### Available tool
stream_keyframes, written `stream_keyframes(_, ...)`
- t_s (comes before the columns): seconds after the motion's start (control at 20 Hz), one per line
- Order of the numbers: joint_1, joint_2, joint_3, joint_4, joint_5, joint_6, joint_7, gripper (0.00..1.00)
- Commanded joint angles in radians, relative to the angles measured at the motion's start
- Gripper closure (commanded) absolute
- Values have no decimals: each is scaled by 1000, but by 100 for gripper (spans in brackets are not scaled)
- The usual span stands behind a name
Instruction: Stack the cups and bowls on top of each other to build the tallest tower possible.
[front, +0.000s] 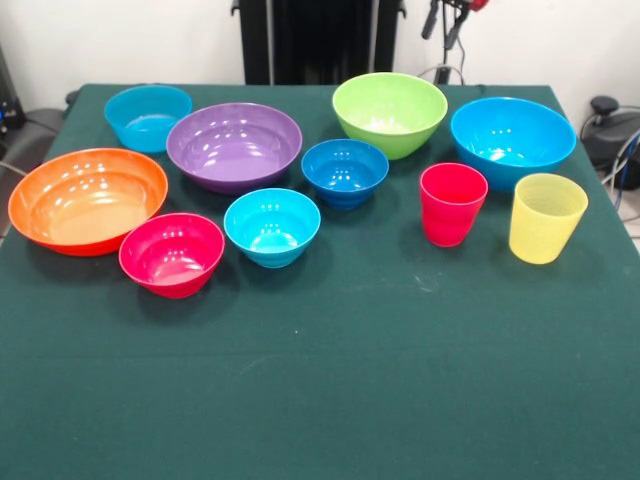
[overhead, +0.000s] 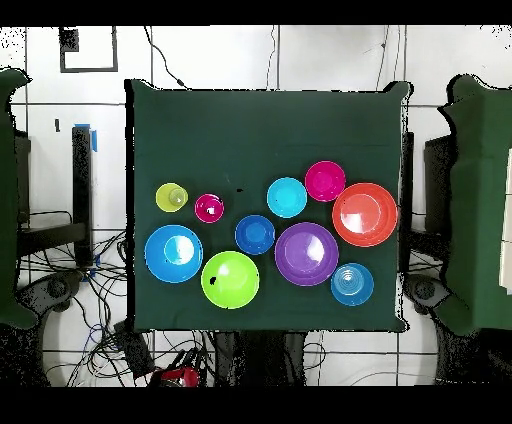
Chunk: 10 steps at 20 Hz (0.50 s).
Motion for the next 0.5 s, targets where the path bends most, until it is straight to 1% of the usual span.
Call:
stream_keyframes(0.05, 22, 56, 123, -88, 69, -77, 192, 0)
stream_keyframes(0.5, 13, 72, 130, -95, 76, -96, 195, 0)
